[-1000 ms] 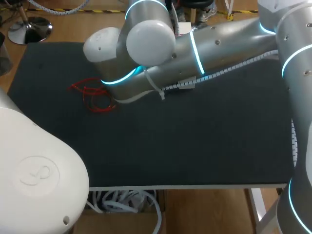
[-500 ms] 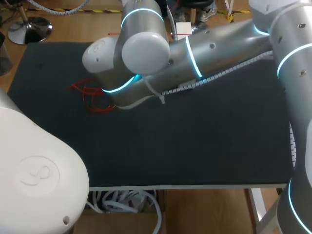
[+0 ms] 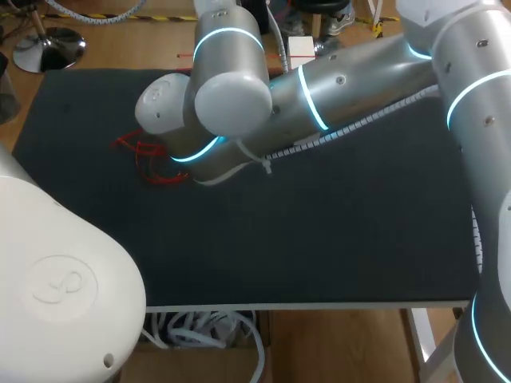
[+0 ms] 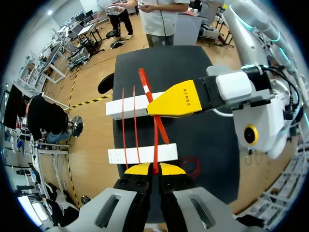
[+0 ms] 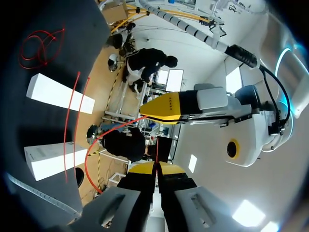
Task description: Grab the tape and strap the tape.
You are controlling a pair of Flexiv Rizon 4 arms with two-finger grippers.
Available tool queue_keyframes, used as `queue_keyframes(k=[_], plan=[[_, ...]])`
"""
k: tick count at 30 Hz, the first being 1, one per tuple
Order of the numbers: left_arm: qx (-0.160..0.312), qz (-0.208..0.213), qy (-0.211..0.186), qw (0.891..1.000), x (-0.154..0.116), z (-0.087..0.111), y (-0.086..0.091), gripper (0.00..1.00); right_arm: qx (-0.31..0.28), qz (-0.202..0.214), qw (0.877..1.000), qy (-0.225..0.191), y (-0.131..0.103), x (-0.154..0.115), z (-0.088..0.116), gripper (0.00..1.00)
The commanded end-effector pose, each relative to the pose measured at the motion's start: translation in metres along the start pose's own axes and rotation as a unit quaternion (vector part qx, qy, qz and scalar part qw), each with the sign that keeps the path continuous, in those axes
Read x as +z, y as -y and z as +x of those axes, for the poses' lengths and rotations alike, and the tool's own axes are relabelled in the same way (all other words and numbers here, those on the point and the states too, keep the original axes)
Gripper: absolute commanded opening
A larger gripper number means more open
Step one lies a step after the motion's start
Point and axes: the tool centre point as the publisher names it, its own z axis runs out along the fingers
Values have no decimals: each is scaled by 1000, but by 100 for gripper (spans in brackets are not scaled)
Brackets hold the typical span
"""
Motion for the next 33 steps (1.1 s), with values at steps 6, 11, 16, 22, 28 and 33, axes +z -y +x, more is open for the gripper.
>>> queue_keyframes(k=[6,11,16,22,28,33], plan=[[-1,-2,-1,1000,-1,0,0,0,8,9,1000,2,-5,2,4,0],[-1,-2,-1,1000,-1,0,0,0,12,9,1000,2,-4,2,3,0],[-1,-2,-1,1000,-1,0,0,0,15,8,1000,2,-4,2,3,0],[-1,-2,-1,1000,-1,0,0,0,17,9,1000,7,-4,2,3,0],[-1,-2,-1,1000,-1,0,0,0,19,15,1000,21,-3,2,3,0],[-1,-2,-1,1000,-1,0,0,0,19,18,999,26,-2,1,5,0]])
